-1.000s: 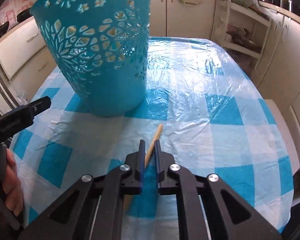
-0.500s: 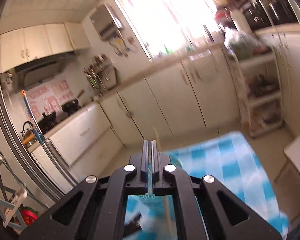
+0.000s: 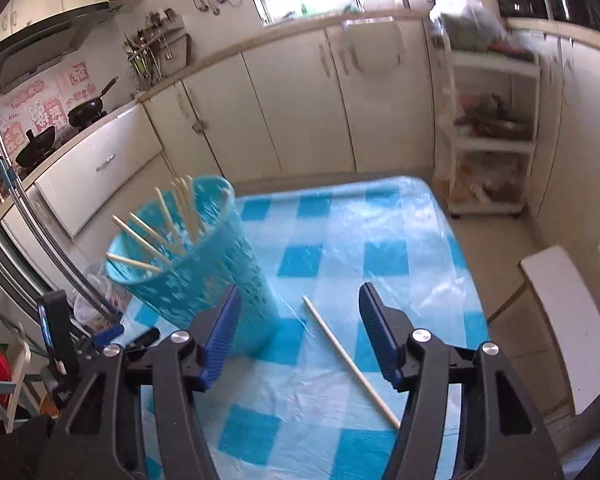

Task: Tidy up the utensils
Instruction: 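Close the right tool on a remaining wooden stick and lift it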

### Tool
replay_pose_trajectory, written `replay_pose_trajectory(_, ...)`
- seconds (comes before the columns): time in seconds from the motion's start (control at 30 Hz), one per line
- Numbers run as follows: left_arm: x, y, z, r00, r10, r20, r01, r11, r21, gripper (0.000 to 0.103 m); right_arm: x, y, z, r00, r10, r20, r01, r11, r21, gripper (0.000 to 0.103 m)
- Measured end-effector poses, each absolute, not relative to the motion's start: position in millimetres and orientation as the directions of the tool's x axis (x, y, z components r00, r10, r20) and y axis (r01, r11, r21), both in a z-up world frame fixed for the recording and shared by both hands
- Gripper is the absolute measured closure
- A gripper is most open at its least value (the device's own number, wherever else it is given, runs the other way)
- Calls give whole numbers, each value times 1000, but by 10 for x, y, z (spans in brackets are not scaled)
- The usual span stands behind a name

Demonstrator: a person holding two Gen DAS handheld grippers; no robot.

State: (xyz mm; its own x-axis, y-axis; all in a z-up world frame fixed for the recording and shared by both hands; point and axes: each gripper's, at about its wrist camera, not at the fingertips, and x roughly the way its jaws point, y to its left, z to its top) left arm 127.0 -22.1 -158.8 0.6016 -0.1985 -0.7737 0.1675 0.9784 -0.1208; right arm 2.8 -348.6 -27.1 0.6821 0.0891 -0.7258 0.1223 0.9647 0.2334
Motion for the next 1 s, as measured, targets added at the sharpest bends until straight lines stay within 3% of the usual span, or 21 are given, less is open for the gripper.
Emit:
replay_pose_trajectory(0.07,1272,-226,-1590,600,-194,-776,165,979,-117,10,95,-3494,-413,638,82,-766,92,979,181,43)
replay_pose_trajectory(0.2,1280,-253,-1593,597,-187,-780,164,980,-109,10,272,-3380,-782,523,101,-846,-13,994,110,55)
replay_pose_trajectory(0.47,1299,-289,-1615,590,-172,-789,160,983,-94,10,608,-2977,-1233,428,101,-898,-207,978,11,77)
replay_pose_trajectory(0.63,1305,-316,-1625,587,-164,-793,160,983,-85,10,598,-2964,-1351,413,69,-908,-209,978,-21,97)
replay_pose_trajectory(0.7,1304,-322,-1624,587,-162,-793,161,984,-82,10,522,-3032,-1255,435,68,-898,-156,988,0,97)
replay_pose_trajectory(0.87,1307,-324,-1627,587,-163,-793,160,984,-84,10,140,-3326,-433,628,218,-747,-24,965,261,97)
replay_pose_trajectory(1.0,1300,-327,-1625,588,-161,-793,165,983,-77,10,-44,-3346,420,810,298,-506,-76,908,413,97)
